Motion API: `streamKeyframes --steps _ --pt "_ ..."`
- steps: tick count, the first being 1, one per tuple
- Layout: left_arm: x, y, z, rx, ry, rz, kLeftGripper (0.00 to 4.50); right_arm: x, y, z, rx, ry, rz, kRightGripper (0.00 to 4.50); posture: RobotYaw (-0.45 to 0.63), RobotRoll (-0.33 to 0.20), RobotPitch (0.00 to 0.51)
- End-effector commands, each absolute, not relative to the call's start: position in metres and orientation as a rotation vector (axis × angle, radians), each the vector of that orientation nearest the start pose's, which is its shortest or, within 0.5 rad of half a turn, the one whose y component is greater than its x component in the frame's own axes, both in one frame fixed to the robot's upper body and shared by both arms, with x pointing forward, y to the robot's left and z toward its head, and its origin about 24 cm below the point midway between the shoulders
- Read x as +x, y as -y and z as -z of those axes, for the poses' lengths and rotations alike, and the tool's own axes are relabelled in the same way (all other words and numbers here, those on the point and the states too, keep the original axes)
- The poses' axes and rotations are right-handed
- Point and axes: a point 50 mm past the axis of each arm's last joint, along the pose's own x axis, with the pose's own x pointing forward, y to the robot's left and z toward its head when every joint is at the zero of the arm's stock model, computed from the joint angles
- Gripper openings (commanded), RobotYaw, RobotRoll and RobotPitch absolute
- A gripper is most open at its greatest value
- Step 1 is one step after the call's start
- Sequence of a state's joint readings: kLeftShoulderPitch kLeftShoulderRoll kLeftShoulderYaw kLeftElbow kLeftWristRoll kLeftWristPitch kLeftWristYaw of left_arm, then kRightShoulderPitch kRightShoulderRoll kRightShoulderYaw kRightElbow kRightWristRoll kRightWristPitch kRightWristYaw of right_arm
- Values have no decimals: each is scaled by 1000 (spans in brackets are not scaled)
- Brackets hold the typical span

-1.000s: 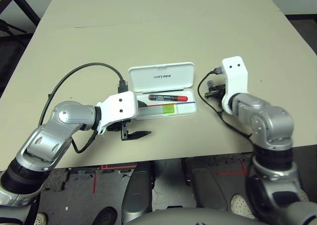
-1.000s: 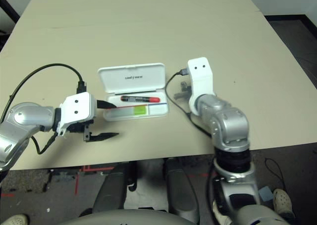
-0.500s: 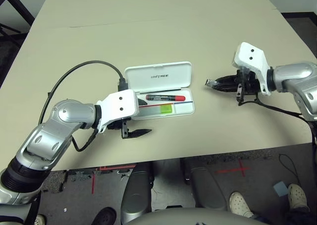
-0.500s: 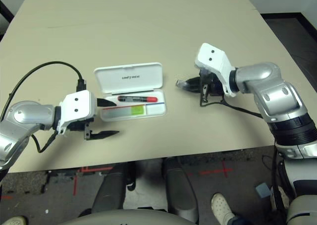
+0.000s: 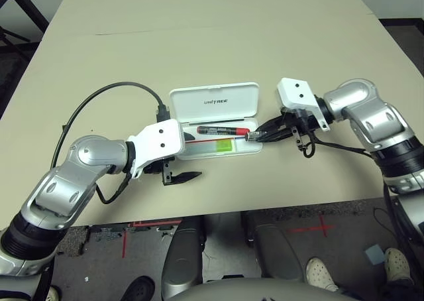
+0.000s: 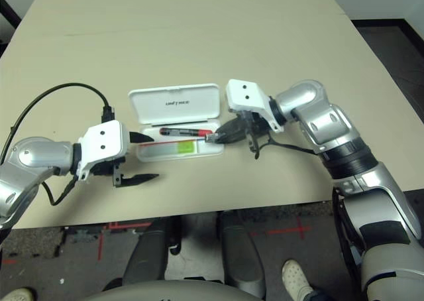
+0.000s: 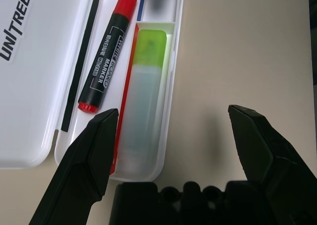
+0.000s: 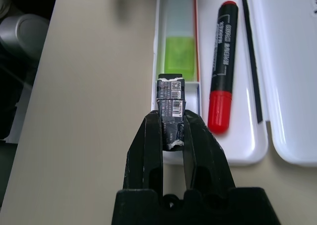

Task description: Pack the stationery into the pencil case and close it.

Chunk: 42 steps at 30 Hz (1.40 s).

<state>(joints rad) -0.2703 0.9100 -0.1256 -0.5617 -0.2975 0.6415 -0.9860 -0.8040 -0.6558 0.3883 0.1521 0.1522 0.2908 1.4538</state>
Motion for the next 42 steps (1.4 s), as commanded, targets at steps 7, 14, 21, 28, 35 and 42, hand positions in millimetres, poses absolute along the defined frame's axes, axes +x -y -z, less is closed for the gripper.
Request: streamKeyframes --steps 7,14,21,28,35,42 --pt "226 -170 -173 676 -286 1156 4500 315 127 -166 -764 -298 -1573 290 96 0 215" --pt "229 -169 -170 675 -288 1157 4500 316 125 -163 -746 -268 -1553 2682 88 0 215" --pt "229 -172 -168 671 -292 1143 4500 313 146 -179 -585 -230 -1519 4474 92 0 210" --pt "234 -187 -163 651 -307 1090 4500 297 203 -186 -295 -229 -1333 4474 74 0 203" --pt "242 -196 -161 637 -305 1063 4500 275 228 -181 -201 -235 -1193 4474 43 0 201" --pt "255 -210 -163 591 -314 1001 4500 267 224 -178 -174 -230 -1165 4474 18 0 196"
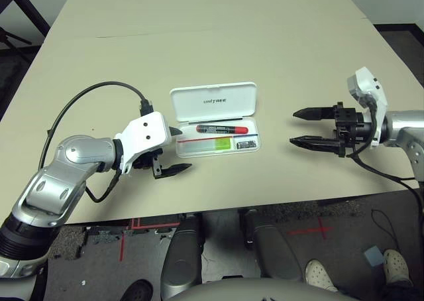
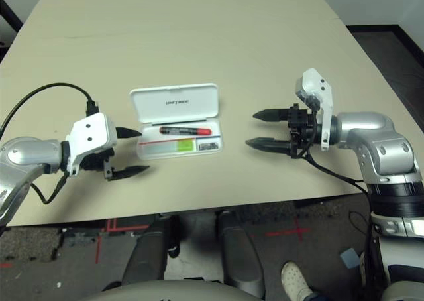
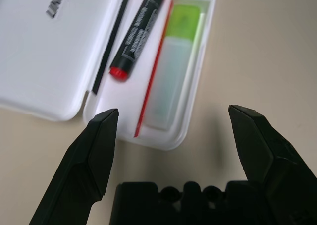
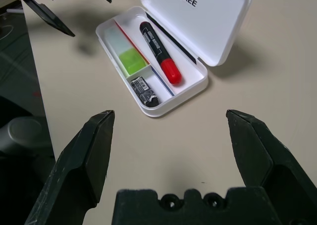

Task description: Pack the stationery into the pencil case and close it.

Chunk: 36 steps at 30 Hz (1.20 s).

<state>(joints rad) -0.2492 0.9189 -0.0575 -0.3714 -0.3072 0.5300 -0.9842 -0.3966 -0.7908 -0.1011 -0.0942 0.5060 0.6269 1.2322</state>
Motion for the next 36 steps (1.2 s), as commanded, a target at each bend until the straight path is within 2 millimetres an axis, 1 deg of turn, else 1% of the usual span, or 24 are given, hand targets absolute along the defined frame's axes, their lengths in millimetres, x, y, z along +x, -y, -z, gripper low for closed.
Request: streamKeyframes --steps 1,2,3,6,10,12,15,18,24,29,36 --pt "260 -216 -164 568 -323 959 4111 267 224 -178 -172 -229 -1162 4500 16 0 195" --pt "265 -221 -164 551 -337 923 3866 267 224 -178 -171 -229 -1160 4500 14 0 194" --pt "269 -226 -165 546 -346 895 3523 266 224 -178 -170 -228 -1157 4500 9 0 193" --pt "288 -241 -172 498 -333 782 2356 266 225 -177 -171 -229 -1148 4500 5 0 191" --pt "311 -254 -175 440 -326 655 775 266 225 -177 -173 -227 -1145 4500 -1 0 187" --pt "319 -258 -175 423 -325 616 25 266 225 -177 -175 -224 -1144 4500 -1 0 187" --pt "329 -258 -176 408 -308 587 25 266 224 -178 -178 -221 -1144 4500 -8 0 186" --pt "339 -253 -177 395 -286 572 25 266 224 -177 -182 -222 -1145 4500 -8 0 186" --pt "348 -239 -181 391 -241 630 25 266 222 -178 -186 -221 -1150 4500 -15 0 186" --pt "347 -224 -185 381 -209 718 25 266 221 -176 -189 -224 -1153 4500 -18 0 191" --pt "335 -214 -187 396 -198 837 25 266 223 -174 -192 -242 -1154 4500 -19 0 192"
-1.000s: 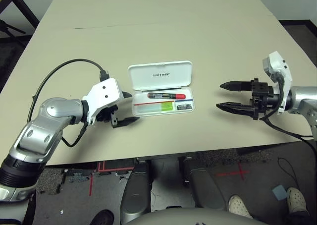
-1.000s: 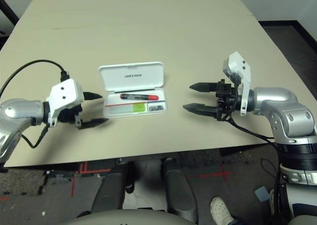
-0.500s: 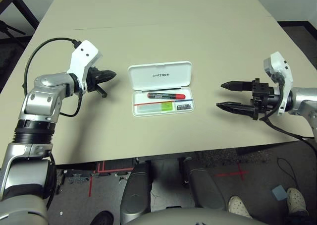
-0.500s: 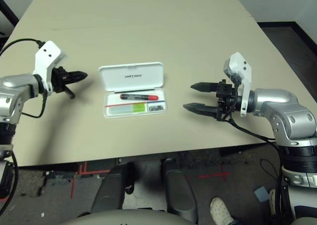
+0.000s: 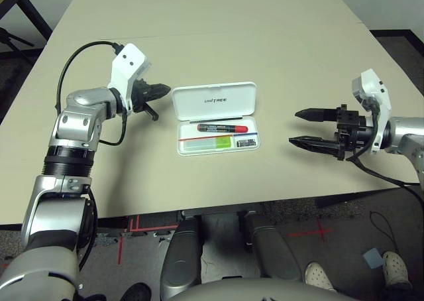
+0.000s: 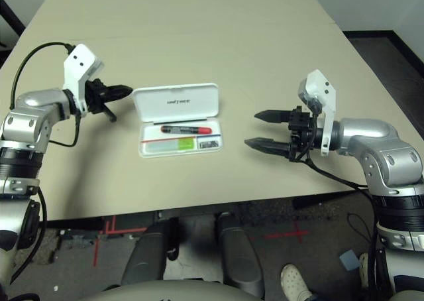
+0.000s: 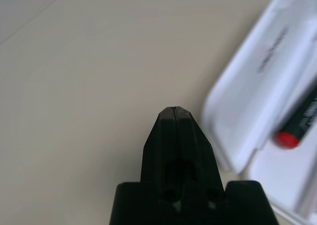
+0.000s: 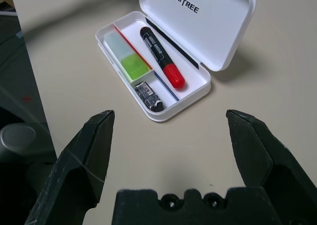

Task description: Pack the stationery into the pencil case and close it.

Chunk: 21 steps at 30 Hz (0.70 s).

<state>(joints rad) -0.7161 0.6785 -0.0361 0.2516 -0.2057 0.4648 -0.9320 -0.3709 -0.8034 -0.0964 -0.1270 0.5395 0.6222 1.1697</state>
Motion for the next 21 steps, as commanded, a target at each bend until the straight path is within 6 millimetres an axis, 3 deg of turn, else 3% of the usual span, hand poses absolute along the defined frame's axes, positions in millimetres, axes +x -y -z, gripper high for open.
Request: streamKeyframes --steps 1,6,15,21 --pt "331 -212 -187 401 -197 868 25 266 223 -173 -192 -244 -1154 4500 -19 0 192" --pt "316 -207 -183 426 -224 980 25 266 223 -172 -193 -252 -1154 4500 -12 0 195" --pt "287 -200 -155 515 -356 1143 25 267 224 -169 -207 -279 -1149 4500 -12 0 196" --pt "282 -195 -138 550 -402 1161 25 267 224 -167 -218 -290 -1147 4500 -15 0 197"
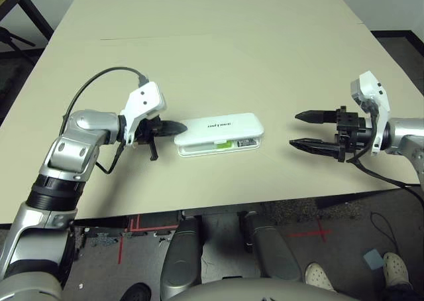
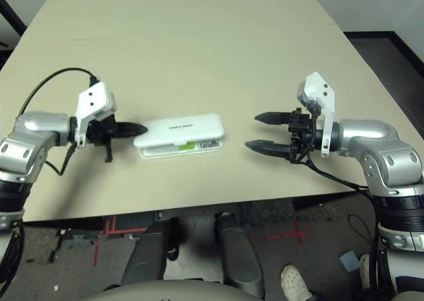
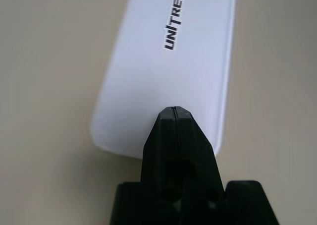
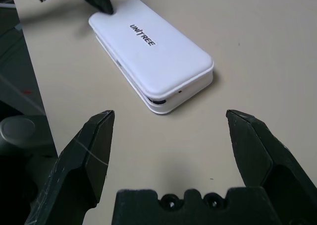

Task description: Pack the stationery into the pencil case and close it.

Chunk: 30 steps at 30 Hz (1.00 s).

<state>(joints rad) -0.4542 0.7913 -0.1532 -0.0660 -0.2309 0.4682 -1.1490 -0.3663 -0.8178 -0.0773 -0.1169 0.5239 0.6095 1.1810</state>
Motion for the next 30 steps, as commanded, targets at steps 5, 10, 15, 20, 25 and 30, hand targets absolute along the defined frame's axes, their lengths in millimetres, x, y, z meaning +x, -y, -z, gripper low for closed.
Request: streamKeyframes --steps 5,10,15,20,25,30 --pt "280 -194 -130 571 -428 1178 25 267 225 -166 -224 -298 -1146 4500 -16 0 197" --pt "276 -196 -120 591 -478 1192 25 268 224 -164 -226 -301 -1143 4500 -17 0 198" --pt "271 -198 -108 614 -538 1211 25 269 222 -162 -225 -302 -1139 4500 -17 0 197" --pt "276 -195 -114 555 -437 1149 25 271 221 -161 -227 -287 -1127 4500 -26 0 197" --pt "292 -214 -151 314 -131 868 648 283 221 -163 -215 -187 -1010 4500 -28 0 196" --pt "290 -252 -165 216 10 625 2524 302 229 -164 -183 -84 -822 4500 -5 0 194"
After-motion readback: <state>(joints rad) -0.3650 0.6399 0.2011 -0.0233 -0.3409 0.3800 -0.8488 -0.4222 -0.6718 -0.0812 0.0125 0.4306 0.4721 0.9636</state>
